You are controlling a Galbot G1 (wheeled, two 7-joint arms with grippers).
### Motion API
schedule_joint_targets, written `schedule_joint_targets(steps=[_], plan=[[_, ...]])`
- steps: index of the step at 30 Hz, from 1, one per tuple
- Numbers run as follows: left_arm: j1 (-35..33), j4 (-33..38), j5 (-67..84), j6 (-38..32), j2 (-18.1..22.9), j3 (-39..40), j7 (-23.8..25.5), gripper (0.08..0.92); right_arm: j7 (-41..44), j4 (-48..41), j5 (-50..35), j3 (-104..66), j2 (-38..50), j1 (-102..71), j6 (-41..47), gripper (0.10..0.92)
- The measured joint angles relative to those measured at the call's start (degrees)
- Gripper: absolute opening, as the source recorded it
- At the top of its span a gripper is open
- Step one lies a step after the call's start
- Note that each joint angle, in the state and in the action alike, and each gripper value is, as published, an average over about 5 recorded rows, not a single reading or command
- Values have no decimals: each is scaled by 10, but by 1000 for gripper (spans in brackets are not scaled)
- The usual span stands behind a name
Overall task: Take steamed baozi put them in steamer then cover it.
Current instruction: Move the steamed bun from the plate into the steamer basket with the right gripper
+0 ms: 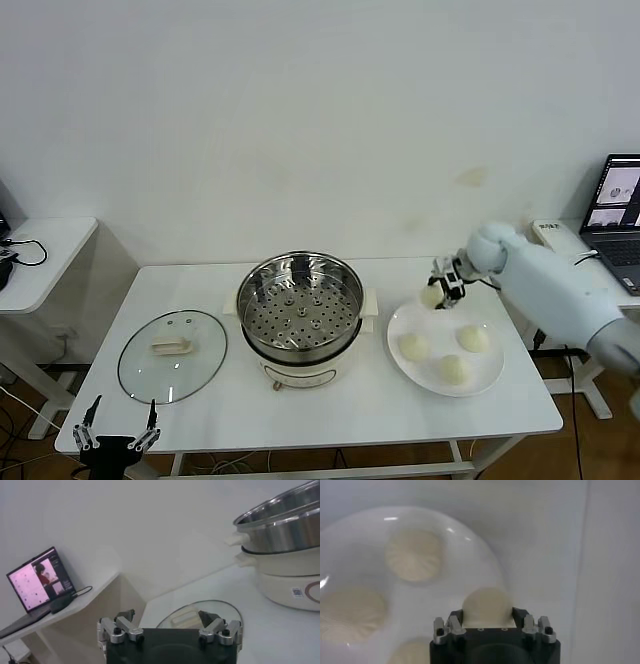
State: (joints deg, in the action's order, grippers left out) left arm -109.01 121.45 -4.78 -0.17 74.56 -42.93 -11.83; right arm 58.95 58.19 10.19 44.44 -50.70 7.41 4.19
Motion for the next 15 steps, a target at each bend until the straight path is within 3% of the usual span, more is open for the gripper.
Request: schedule_joint_targets(steps=[8, 15], plan=[[7, -6, 4, 0, -7, 3, 1, 823, -1, 36, -85, 69, -3, 111, 9, 619], [13, -9, 13, 1, -17, -2, 4, 823, -16, 37, -146, 124, -57, 186, 4, 619]])
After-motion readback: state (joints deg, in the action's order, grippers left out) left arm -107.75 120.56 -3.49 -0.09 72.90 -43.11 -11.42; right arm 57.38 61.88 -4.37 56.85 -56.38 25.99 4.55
